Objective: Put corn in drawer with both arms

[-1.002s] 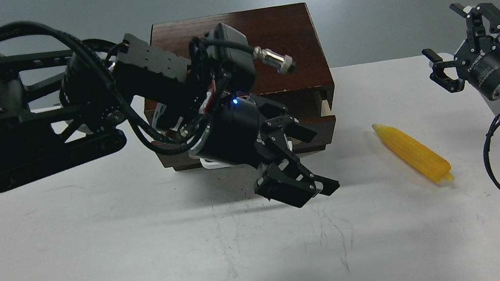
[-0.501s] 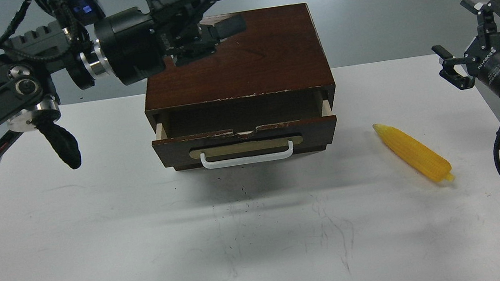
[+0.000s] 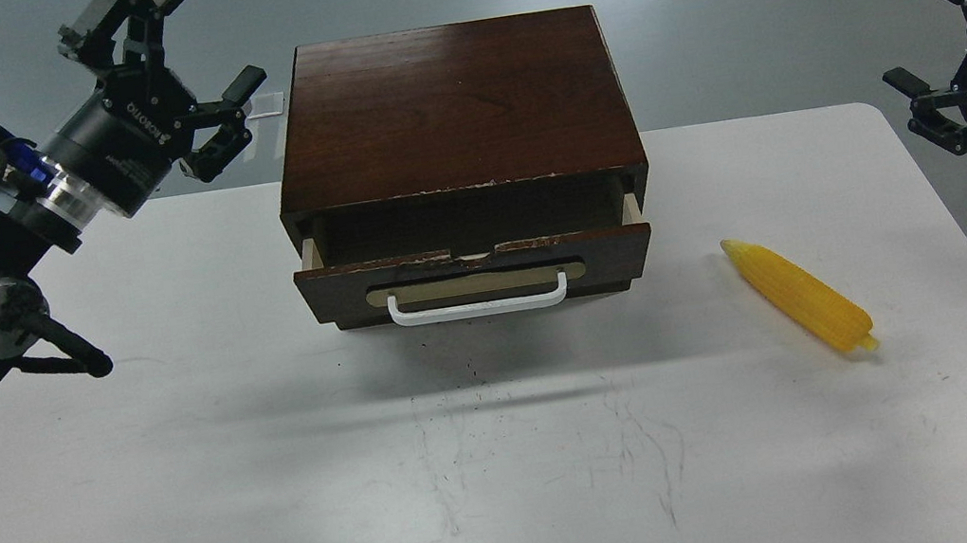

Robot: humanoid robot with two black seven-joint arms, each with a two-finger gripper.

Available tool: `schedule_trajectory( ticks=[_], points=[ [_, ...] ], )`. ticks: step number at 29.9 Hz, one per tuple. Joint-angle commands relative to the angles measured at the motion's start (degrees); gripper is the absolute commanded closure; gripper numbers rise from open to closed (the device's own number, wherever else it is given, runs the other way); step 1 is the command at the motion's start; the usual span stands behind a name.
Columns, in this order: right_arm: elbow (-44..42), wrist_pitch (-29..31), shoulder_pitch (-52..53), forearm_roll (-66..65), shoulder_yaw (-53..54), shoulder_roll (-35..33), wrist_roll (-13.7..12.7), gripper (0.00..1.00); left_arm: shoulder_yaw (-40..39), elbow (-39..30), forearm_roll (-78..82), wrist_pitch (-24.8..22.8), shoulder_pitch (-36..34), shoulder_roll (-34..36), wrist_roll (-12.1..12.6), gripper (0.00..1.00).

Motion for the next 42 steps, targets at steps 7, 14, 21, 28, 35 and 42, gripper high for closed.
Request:
schedule_trajectory(
  ticks=[7,14,21,28,35,42],
  points=[
    [5.2,0.0,3.2,-25.6,-0.1,-4.6,0.5,0.00,-3.5,2.4,-0.2,-0.6,5.0,1.2,0.0,0.01],
    [12.7,0.0,2.7,-56.7,-0.5,-6.0,1.2,0.00,-3.6,1.6,0.0,-0.7,5.0,1.2,0.0,0.01],
    [12.1,-1.3,6.5,-70.2,-10.1,-4.6,1.7,0.00,-3.6,1.4,0.1,-0.7,5.1,1.3,0.0,0.01],
    [7.7,-4.3,11.2,-72.3,-20.0,0.2,1.7,0.00,-3.6,1.3,0.1,-0.8,5.1,1.2,0.0,0.01],
    [5.4,-5.3,11.2,-76.2,-23.2,4.3,1.7,0.00,-3.6,1.2,0.2,-0.8,5.1,1.2,0.0,0.01],
    [3.2,-5.5,10.7,-76.8,-23.7,5.7,1.7,0.00,-3.7,0.9,0.2,-0.8,5.1,1.1,0.0,0.01]
  ],
)
